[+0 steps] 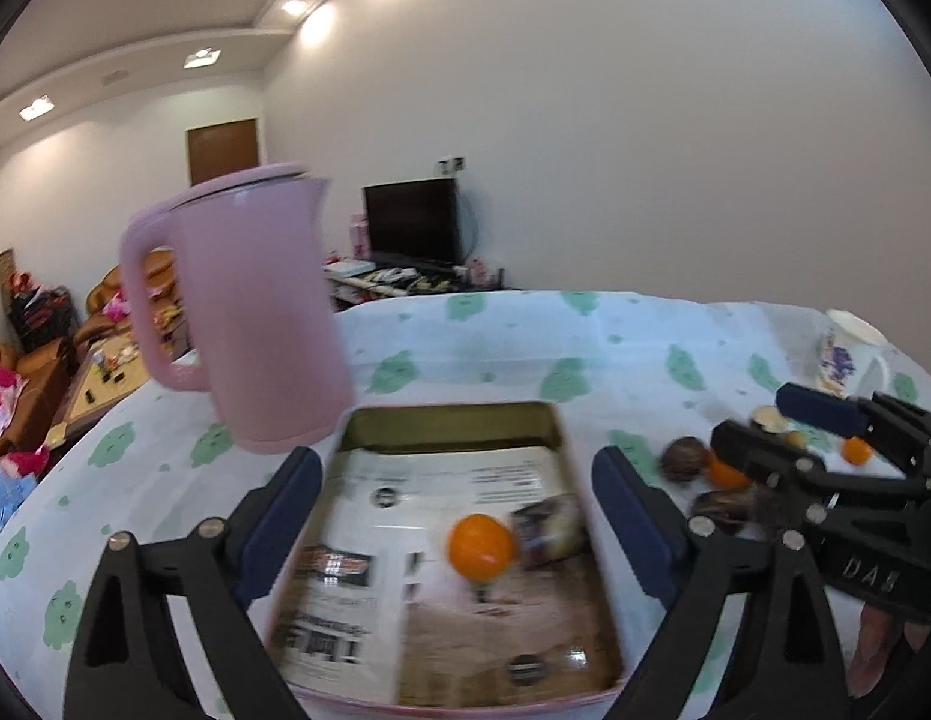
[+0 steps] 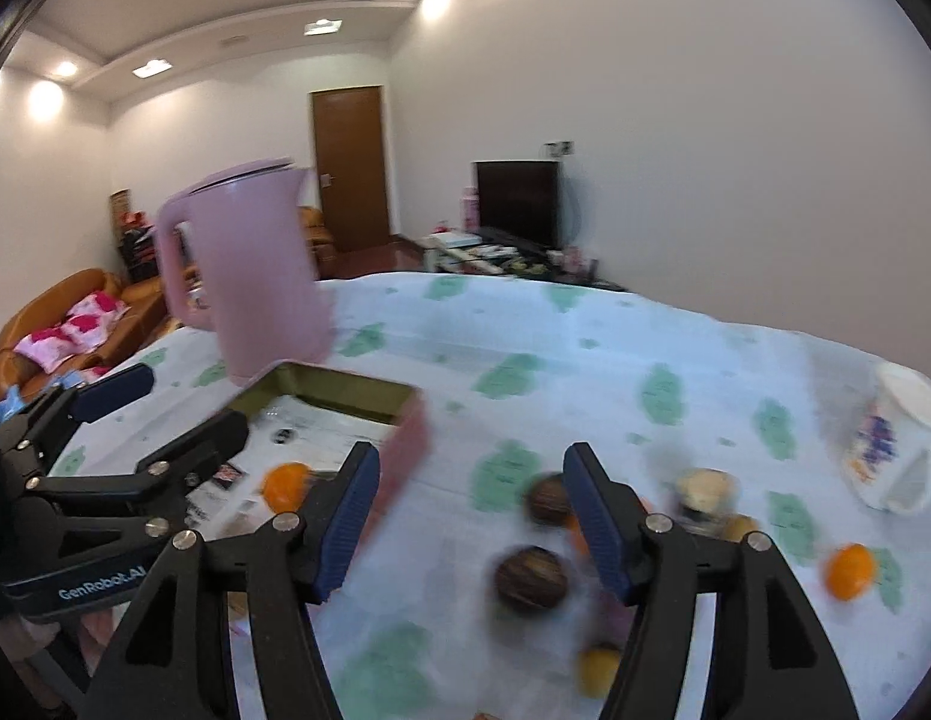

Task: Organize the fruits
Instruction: 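Grasp an orange with the right gripper while the left grasps the purple turnip, then lift the orange with the right gripper while the left lifts the purple turnip, then carry the orange and purple turnip toward the tin box with both grippers, then move the purple turnip over the tin box with the left gripper while the right brings the orange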

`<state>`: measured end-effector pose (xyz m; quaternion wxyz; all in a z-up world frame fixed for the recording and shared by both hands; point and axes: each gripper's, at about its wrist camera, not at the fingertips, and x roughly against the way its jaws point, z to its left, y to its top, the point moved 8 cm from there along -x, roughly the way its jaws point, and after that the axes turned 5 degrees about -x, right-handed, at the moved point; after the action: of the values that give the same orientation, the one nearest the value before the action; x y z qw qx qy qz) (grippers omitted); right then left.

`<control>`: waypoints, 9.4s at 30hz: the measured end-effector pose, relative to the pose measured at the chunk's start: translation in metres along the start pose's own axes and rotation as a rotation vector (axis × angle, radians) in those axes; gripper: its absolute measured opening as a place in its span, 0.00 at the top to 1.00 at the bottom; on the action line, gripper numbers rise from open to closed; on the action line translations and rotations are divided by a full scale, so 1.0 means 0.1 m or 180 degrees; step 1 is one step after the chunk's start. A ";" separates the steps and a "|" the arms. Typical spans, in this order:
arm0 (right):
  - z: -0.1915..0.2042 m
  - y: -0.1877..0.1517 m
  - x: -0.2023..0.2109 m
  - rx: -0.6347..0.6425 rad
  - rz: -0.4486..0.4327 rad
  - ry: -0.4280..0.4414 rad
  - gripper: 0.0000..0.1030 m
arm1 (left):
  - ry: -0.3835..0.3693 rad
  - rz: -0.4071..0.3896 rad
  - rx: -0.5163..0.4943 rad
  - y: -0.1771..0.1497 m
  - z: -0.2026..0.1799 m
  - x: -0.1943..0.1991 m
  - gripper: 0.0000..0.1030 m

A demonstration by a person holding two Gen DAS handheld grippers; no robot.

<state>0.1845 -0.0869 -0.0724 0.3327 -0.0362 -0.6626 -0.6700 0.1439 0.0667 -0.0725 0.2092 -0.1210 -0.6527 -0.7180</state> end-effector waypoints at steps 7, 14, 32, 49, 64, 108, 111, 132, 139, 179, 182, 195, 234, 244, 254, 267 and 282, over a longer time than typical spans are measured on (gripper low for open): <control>-0.88 0.03 0.37 -0.0417 -0.0236 -0.0409 0.37 | -0.0356 0.0090 -0.0164 0.04 -0.68 -0.08 0.09; -1.79 -0.02 0.50 -0.0845 -0.0211 -0.0904 0.37 | -0.0680 0.0194 -0.0329 0.05 -1.26 -0.17 0.09; -2.24 -0.55 0.12 -0.0747 0.0640 -0.1017 0.38 | -0.1151 0.0571 -0.0603 -0.10 -2.05 -0.46 0.19; -2.30 -0.70 -0.09 -0.0843 0.1017 -0.0931 0.63 | -0.1387 0.0720 -0.0669 -0.18 -2.17 -0.53 0.50; -2.28 -0.62 0.07 -0.0883 0.0794 -0.0751 0.64 | -0.1442 0.0640 -0.0511 -0.14 -2.10 -0.50 0.51; -1.91 -0.25 0.85 -0.0469 -0.0550 -0.0983 0.64 | -0.1118 -0.0103 -0.0277 0.05 -1.74 -0.09 0.51; -1.88 -0.25 0.90 -0.0460 -0.0601 -0.0961 0.64 | -0.1114 -0.0115 -0.0250 0.05 -1.71 -0.07 0.51; -1.57 -0.29 1.01 -0.0382 -0.0723 -0.0808 0.64 | -0.1066 -0.0174 -0.0149 0.01 -1.57 0.03 0.51; -1.47 -0.30 1.01 -0.0351 -0.0735 -0.0764 0.64 | -0.1081 -0.0161 -0.0128 0.00 -1.53 0.05 0.51; -0.75 -0.28 0.74 -0.0196 -0.0603 -0.0373 0.64 | -0.0843 -0.0193 -0.0051 -0.15 -0.95 0.22 0.51; -0.68 -0.27 0.70 -0.0178 -0.0593 -0.0343 0.64 | -0.0810 -0.0224 -0.0063 -0.15 -0.90 0.24 0.51; -0.45 -0.27 0.58 -0.0095 -0.0536 -0.0255 0.64 | -0.0750 -0.0232 0.0013 -0.18 -0.69 0.22 0.51; 0.24 -0.22 0.23 0.0224 -0.0383 0.0028 0.64 | -0.0487 -0.0286 0.0274 -0.16 0.06 0.25 0.51; 0.40 -0.20 0.17 0.0303 -0.0360 0.0106 0.64 | -0.0382 -0.0247 0.0289 -0.18 0.19 0.22 0.51; 0.61 -0.18 0.10 0.0403 -0.0338 0.0222 0.64 | -0.0235 -0.0190 0.0371 -0.21 0.49 0.17 0.51; 0.90 -0.20 0.02 0.0546 -0.0283 0.0371 0.64 | -0.0160 0.0011 0.0376 -0.32 0.62 0.02 0.51; 1.05 -0.26 -0.11 0.0602 -0.0162 0.0458 0.63 | -0.0154 0.0120 0.0348 -0.38 0.65 -0.07 0.51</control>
<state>0.1391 0.0102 -0.0874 0.3642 0.0603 -0.6979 -0.6137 0.1257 0.1338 -0.1017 0.2132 -0.1390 -0.6935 -0.6740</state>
